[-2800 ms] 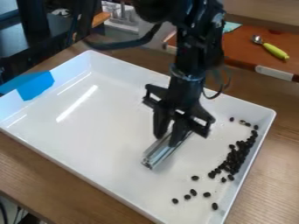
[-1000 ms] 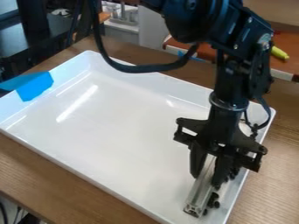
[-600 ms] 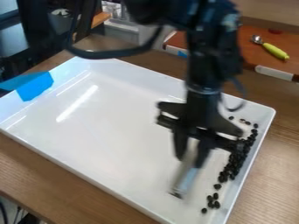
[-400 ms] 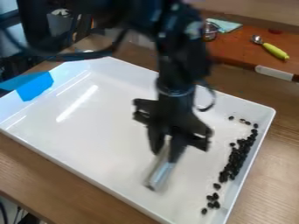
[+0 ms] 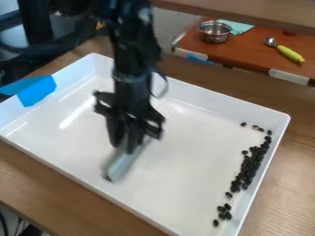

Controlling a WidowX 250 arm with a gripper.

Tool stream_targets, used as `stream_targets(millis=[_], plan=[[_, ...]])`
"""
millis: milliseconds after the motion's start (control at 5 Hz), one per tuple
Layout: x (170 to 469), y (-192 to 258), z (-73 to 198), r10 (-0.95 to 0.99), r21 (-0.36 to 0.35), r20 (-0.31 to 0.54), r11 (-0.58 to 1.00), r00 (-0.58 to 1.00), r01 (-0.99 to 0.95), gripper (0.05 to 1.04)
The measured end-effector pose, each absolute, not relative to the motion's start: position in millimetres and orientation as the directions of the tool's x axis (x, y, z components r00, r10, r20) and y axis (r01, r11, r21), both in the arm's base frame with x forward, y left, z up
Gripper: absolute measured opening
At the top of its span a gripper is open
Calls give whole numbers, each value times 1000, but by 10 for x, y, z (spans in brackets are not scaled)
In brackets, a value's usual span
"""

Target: Sweep into pile

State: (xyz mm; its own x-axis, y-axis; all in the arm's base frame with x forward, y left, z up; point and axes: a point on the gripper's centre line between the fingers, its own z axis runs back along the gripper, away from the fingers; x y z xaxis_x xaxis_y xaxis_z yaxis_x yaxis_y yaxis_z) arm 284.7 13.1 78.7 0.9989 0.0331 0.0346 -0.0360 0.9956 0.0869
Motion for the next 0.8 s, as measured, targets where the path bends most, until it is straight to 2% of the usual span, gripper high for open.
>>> stream_targets(millis=[400,600,800], plan=[[2993,669,953,90,104,-56,991,994,-84,320],[3009,858,1000,60,128,-47,990,997,-54,320],[3082,1088,1009,51,168,25,984,998,-55,320]])
